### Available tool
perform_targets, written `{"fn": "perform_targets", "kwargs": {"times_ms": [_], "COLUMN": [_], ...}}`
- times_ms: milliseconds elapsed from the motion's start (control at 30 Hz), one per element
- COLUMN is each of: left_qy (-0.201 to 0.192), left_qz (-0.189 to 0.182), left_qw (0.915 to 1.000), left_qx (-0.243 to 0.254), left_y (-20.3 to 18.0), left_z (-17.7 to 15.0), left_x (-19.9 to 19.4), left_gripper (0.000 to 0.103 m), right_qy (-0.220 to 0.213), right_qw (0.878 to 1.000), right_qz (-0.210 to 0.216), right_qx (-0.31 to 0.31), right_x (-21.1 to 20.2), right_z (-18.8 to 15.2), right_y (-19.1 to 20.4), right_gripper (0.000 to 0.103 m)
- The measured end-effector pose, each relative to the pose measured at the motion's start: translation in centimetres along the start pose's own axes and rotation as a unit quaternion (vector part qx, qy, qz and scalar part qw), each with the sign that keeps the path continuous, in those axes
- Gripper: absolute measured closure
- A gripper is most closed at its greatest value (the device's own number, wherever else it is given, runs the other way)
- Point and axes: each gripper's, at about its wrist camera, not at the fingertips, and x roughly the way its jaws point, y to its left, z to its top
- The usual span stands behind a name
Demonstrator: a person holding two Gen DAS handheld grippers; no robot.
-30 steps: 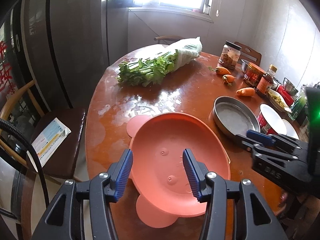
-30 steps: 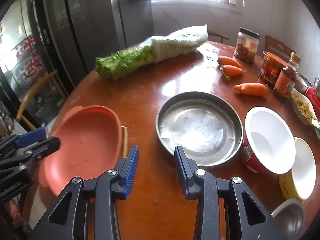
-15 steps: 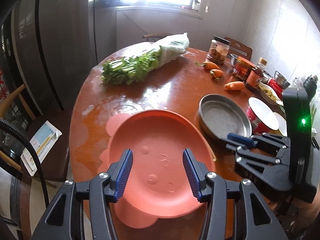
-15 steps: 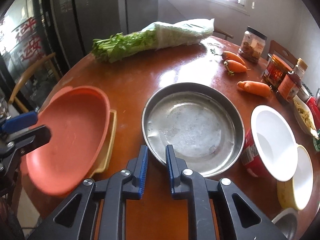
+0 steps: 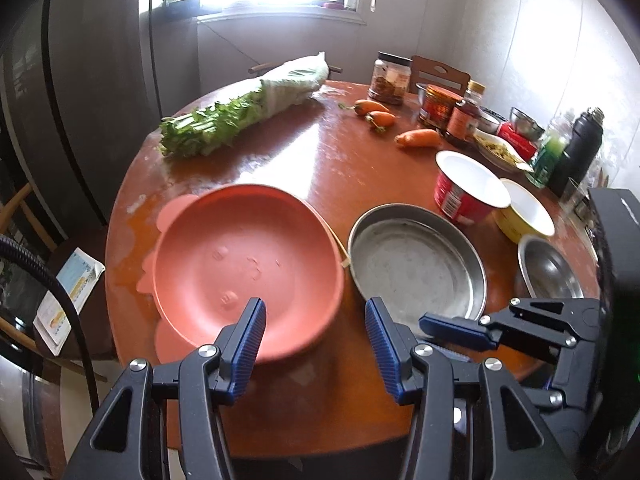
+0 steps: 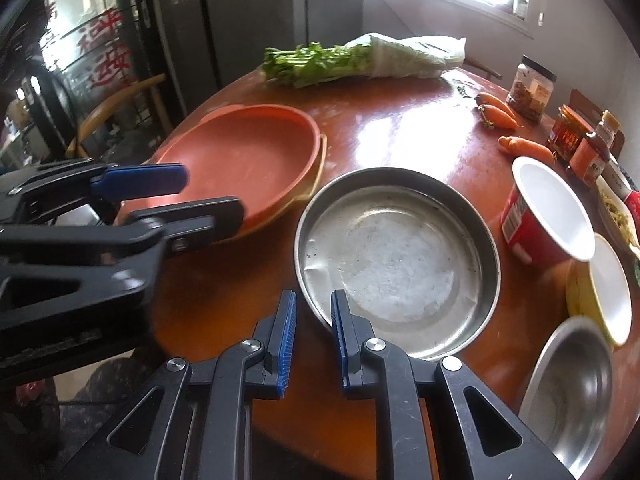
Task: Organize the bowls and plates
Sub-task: 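Move the left tool to the flat steel pan and grasp its rim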
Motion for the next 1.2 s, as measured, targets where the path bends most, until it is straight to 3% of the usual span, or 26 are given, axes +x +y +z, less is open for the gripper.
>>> {"fn": "perform_targets", "kwargs": {"times_ms": [433,533,633,767,900,1200], "left_qy": [0.001,-0.001,-0.001,0.007,0.016,0.03], "left_qz": [0.003,0.004,0.003,-0.004,-0.01,-0.007], "left_qw": [1.0,1.0,1.0,0.9999,0.9998,0.9994], "left_qx": [0.003,0.0,-0.004,-0.009,-0.011,-0.017], "left_y": [-1.6,-1.6,-1.7,-2.3,-3.0,-3.3], "left_z": [-2.3,-2.5,-2.9,-3.5,-3.7,-3.3], "left_x": [-1.5,-1.8,-2.1,-1.6,-0.8,1.0], "left_gripper": [0.051,0.051,0.051,0.051,0.051,0.051], "right_qy": [-0.024,-0.042,-0.059,-0.069,-0.056,-0.054], "right_qw": [0.999,0.999,0.998,0.992,0.988,0.983], "right_qz": [0.022,0.017,-0.008,-0.037,-0.028,-0.031], "right_qx": [-0.023,-0.006,0.029,0.095,0.143,0.172], "right_x": [-3.0,-4.2,-5.6,-6.4,-5.6,-3.7], "right_z": [-3.2,-3.5,-4.2,-5.4,-6.2,-5.8], "right_y": [2.0,1.2,-0.4,-2.8,-4.1,-4.6], "right_gripper": [0.085,0.081,0.068,0.068,0.068,0.068]}}
